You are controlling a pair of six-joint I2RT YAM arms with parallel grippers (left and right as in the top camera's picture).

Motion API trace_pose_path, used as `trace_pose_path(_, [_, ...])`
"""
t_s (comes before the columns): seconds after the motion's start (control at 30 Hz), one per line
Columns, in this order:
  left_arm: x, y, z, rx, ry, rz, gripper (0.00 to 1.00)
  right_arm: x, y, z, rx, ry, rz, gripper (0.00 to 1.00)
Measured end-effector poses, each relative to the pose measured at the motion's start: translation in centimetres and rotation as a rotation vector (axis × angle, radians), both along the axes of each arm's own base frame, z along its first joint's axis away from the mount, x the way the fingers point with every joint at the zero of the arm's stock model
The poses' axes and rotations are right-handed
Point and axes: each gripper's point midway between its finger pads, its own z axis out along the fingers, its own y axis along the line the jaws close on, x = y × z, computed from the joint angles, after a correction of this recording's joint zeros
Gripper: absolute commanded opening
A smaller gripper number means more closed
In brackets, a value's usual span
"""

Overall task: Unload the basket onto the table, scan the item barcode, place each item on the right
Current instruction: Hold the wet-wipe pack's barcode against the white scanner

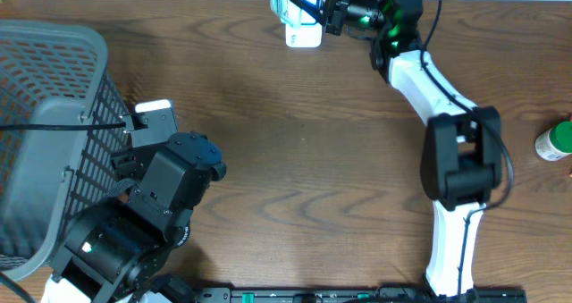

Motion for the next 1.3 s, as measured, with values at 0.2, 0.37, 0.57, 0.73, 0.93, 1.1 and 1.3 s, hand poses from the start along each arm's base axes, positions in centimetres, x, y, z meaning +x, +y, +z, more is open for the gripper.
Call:
trace_pose_path(0.2, [0.0, 0.0, 0.0, 0.0, 0.0, 0.0, 0.81, 2.8, -1.1, -6.8, 0.076, 0.309, -0.021, 0.01])
trace_pose_path(0.37, [0.0, 0.0, 0.0, 0.0, 0.0, 0.0, 0.81, 5.7, -1.9, -13.1, 0.124, 0.511, -0.06, 0.01])
trace_pose_path(0.57, [0.0, 0.0, 0.0, 0.0, 0.0, 0.0, 0.81, 8.2, -2.2, -14.3, 0.171, 0.551, -0.072, 0.01])
trace_pose_path(0.73, [0.0, 0.0, 0.0, 0.0, 0.0, 0.0, 0.81, 9.2, -2.2, -13.3, 0.183, 0.584, -0.086, 0.01])
trace_pose_path(0.93, [0.0, 0.0, 0.0, 0.0, 0.0, 0.0, 0.81, 9.9, -2.8, -14.9, 0.175, 0.679, -0.116, 0.01])
trace_pose_path(1.1, [0.0, 0.0, 0.0, 0.0, 0.0, 0.0, 0.81, 10.5, -4.0, -16.1, 0.17, 0.744, -0.147, 0.01])
trace_pose_path(1.3, [0.0, 0.0, 0.0, 0.0, 0.0, 0.0, 0.81, 10.8, -4.7, -16.4, 0.172, 0.757, -0.16, 0.01])
